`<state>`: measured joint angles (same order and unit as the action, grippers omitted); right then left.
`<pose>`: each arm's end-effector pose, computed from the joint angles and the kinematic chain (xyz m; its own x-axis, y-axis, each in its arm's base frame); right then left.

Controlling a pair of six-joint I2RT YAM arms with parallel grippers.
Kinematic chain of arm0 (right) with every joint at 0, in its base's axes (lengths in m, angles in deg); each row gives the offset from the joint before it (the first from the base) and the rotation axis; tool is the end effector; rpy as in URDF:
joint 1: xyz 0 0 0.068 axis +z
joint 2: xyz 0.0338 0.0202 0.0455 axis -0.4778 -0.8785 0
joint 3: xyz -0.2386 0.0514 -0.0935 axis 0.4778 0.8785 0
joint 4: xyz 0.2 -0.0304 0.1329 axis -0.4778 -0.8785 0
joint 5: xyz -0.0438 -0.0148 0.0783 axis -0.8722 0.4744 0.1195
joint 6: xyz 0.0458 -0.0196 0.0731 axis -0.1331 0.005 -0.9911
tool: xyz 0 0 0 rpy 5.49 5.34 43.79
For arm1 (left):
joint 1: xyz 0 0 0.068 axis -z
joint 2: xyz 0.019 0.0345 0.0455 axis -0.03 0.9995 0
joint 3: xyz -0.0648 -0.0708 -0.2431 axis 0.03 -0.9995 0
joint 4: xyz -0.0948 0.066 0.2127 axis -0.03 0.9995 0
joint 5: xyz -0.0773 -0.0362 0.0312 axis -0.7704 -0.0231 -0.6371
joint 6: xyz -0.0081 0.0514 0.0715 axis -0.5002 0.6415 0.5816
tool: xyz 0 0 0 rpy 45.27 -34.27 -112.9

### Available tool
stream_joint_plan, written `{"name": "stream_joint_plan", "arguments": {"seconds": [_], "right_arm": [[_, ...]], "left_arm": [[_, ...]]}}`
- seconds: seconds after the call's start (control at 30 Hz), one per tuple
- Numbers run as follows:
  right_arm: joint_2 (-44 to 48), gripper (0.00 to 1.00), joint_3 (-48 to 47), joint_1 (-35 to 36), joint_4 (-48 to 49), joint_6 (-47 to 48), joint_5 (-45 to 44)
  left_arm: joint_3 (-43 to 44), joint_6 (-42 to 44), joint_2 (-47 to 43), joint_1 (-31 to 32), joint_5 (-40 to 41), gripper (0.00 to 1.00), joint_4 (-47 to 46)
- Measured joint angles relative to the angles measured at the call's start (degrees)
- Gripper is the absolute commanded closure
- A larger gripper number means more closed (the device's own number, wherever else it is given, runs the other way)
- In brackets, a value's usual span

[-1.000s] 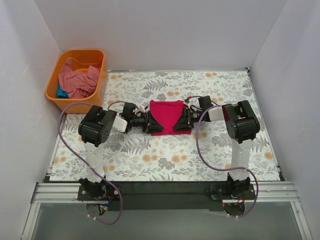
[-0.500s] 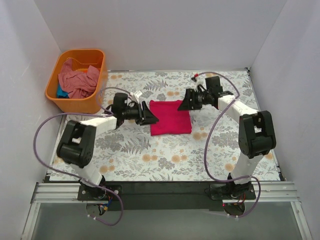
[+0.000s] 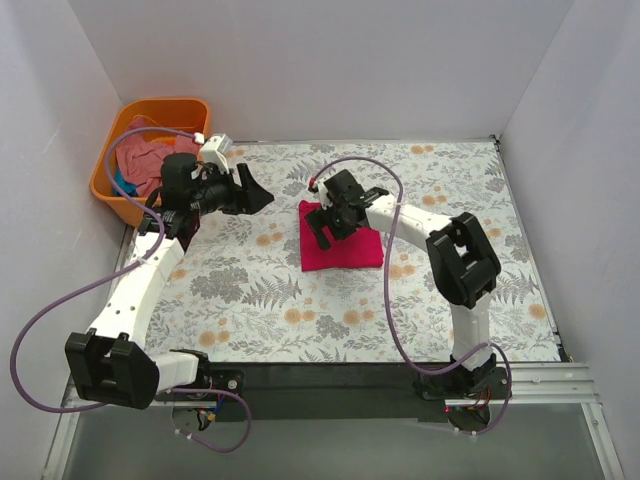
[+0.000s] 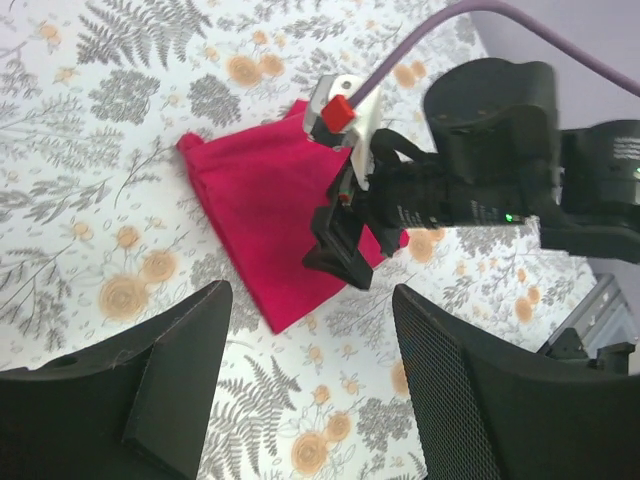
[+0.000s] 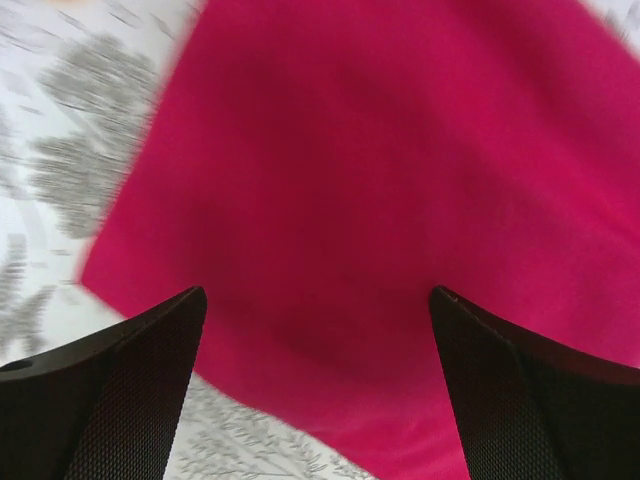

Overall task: Fold and stack the t-shirts
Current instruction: Neatly place the folded tshirt to the corner

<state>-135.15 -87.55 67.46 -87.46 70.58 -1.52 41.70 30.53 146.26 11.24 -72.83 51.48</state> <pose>0.3412 0.2788 0.1740 -0.6268 -0.4772 -0.6159 -0.6296 0.7759 0.0397 0.2849 -0.0897 0.3264 -0.7486 -0.5725 -0.3345 -0.0007 0.5052 -0.8630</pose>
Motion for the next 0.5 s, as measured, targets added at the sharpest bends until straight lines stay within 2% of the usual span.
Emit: {"name": "stream_joint_plan", "arguments": {"seconds": [0.17,0.27,0.37,0.5], "right_arm": [[-5.1,0.02,-1.8,-0.7,-2.3,2.5,-4.3],[-5.9,0.01,-2.4,-3.3,-2.9,3.5,-3.2],[-5.5,0.02,-1.6,-8.8,-2.9,5.9,-2.1],[-3.4,0.02,1.6,-20.5,-3.1,11.2,-0.2]], "left_arm": [[-0.8,2.2,-1.4,0.0,2.2,0.35,3.0],[-0.8,2.9,-1.3,0.0,3.1,0.35,3.8],[-0.8,3.5,-1.3,0.0,3.6,0.34,4.1],[-1.2,4.2,-1.2,0.0,3.9,0.34,4.2]]}}
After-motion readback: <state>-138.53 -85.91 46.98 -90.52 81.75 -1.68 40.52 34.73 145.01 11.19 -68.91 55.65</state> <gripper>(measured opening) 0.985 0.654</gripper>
